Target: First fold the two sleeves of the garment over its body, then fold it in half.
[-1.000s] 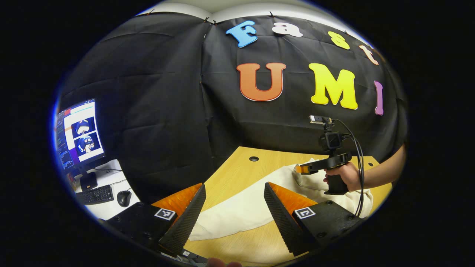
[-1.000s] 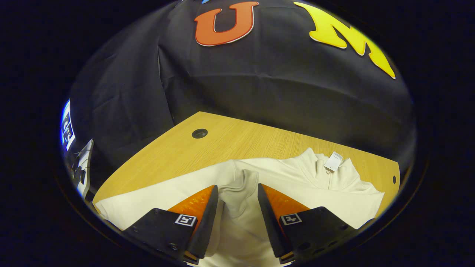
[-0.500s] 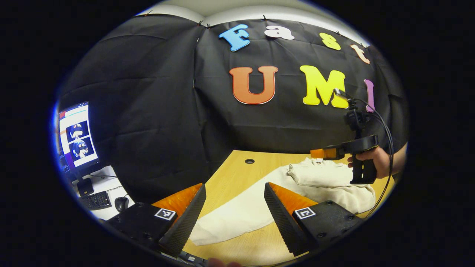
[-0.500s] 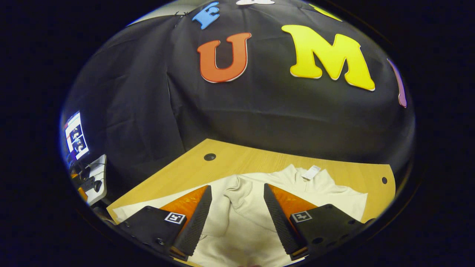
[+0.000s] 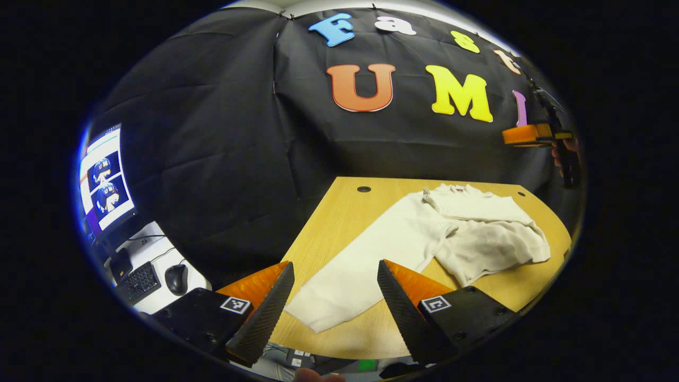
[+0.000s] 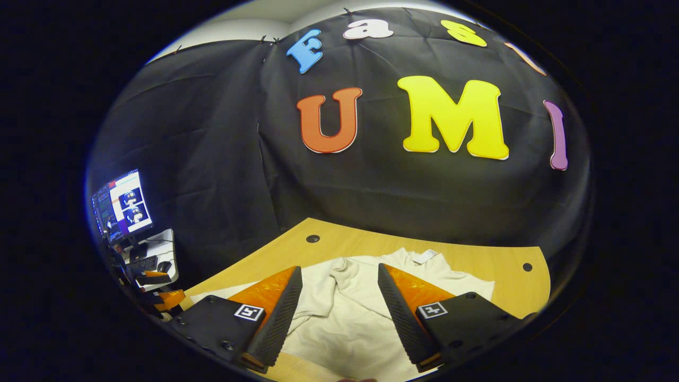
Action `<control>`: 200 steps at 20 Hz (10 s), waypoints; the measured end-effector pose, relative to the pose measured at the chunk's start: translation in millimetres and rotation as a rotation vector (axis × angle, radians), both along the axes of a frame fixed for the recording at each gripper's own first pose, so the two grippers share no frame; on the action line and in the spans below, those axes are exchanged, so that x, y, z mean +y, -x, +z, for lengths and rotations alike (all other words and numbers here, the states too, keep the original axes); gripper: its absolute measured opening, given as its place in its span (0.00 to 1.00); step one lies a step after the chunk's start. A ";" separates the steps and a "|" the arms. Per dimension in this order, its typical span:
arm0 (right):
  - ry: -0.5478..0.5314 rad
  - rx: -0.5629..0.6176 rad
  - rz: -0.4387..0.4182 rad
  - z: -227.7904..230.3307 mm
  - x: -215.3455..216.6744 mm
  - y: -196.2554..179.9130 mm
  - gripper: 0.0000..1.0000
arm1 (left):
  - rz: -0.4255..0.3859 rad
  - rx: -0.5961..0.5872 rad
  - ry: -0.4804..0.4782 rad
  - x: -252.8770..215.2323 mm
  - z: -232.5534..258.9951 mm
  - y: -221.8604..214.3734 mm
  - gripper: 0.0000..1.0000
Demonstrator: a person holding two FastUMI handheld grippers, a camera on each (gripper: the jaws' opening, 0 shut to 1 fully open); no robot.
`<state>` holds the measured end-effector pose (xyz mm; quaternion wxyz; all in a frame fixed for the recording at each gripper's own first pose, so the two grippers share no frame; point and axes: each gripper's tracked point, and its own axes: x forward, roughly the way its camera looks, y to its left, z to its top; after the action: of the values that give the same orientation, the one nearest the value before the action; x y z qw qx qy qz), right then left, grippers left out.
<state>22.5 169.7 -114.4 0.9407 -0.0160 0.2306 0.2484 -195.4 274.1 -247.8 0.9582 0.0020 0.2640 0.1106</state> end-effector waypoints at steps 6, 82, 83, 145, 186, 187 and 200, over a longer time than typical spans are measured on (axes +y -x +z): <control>0.025 -0.003 -0.054 11.3 -26.6 11.6 0.89 | -0.093 0.120 0.005 16.6 -71.7 9.8 1.00; -0.015 -0.005 -0.695 34.6 -394.8 127.9 0.89 | -0.912 0.115 0.298 -498.2 94.0 -336.6 0.03; -0.006 -0.003 -0.698 35.1 -396.2 130.3 0.89 | -0.914 0.135 0.301 -505.5 83.4 -337.3 0.03; 0.167 0.468 -0.423 -142.8 -310.2 144.5 0.95 | -0.283 0.469 0.383 -245.8 -27.4 -102.1 0.98; -0.065 0.731 -0.591 -218.8 -284.2 124.0 0.06 | -0.277 0.523 0.402 -237.8 16.9 -144.4 0.04; -0.084 0.725 -0.592 -213.0 -283.7 120.4 0.06 | -0.293 0.505 0.386 -240.0 27.8 -147.3 0.04; -0.191 0.455 -0.540 -105.8 -295.2 -15.7 0.06 | -0.406 0.246 0.312 -259.2 111.1 -250.3 0.04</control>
<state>38.1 -125.5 -220.2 0.8943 0.1890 0.4056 0.0085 54.9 14.9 -136.7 0.9103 -0.0793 0.3861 -0.1265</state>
